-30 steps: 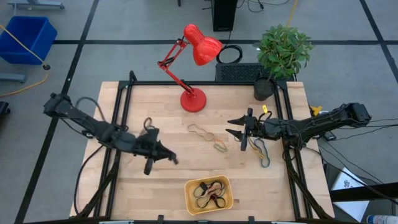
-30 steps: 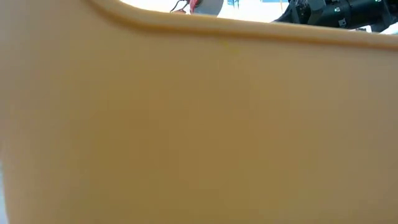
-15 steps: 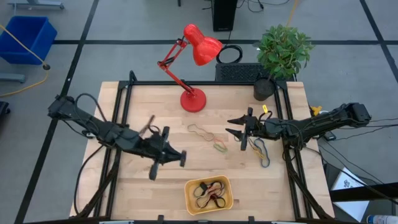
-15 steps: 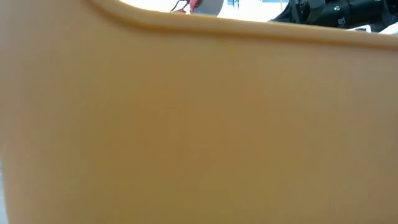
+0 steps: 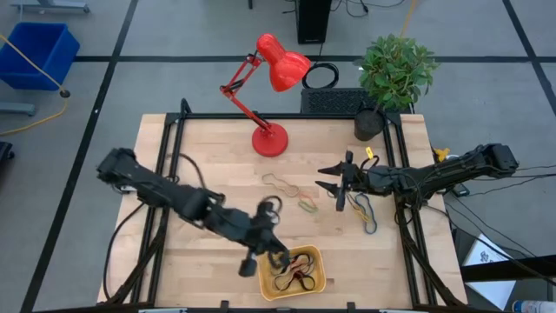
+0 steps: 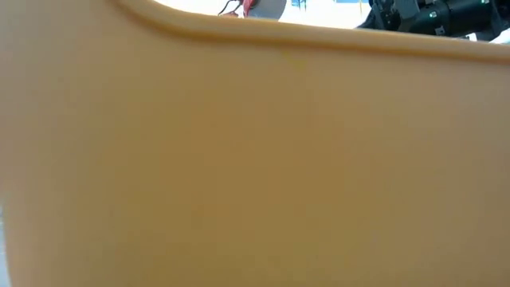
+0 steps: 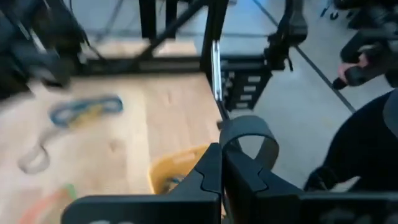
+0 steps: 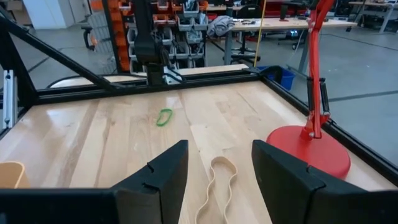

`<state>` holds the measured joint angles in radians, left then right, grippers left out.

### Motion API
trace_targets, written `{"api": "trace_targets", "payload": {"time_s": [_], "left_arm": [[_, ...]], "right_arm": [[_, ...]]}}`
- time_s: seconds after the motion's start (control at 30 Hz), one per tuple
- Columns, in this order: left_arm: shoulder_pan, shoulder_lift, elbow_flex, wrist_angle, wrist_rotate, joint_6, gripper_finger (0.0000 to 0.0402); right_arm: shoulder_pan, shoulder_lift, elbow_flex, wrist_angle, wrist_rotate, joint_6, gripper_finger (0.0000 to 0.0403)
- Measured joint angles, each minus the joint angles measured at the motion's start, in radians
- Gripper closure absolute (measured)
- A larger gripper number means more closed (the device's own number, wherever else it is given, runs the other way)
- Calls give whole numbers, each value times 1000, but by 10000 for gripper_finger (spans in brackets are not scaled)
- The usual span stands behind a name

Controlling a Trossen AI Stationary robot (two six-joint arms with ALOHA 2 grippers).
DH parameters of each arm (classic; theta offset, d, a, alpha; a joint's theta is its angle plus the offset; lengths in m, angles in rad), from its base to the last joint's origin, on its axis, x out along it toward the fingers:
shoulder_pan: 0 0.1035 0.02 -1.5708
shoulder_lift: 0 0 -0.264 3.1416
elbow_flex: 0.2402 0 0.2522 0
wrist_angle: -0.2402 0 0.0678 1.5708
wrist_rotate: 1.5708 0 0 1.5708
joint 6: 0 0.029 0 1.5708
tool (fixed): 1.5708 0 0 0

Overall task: Pick and place rubber bands into bin
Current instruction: Put the black rubber band into the yellow bin

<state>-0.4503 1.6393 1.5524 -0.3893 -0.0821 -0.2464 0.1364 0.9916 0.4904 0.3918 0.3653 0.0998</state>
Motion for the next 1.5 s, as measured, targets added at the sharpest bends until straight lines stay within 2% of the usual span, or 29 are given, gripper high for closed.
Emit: {"api": "trace_targets", "payload": {"time_s": [0.27, 0.43, 0.67, 0.77, 0.97, 1.5], "left_arm": [[-4, 180, 0, 28, 67, -217, 392], [0, 295, 0, 76, 128, -294, 397], [11, 407, 0, 78, 152, -383, 395], [19, 431, 0, 77, 162, -409, 395], [38, 438, 0, 75, 161, -440, 371], [45, 438, 0, 109, 160, -439, 367]], "right_arm": [[0, 0, 0, -11, 0, -18, 231], [0, 0, 0, -10, 0, -18, 229], [0, 0, 0, -10, -4, -15, 230], [0, 0, 0, -11, -4, -15, 229], [0, 0, 0, -22, -4, -15, 231], [1, 0, 0, -31, -5, -7, 230]]}}
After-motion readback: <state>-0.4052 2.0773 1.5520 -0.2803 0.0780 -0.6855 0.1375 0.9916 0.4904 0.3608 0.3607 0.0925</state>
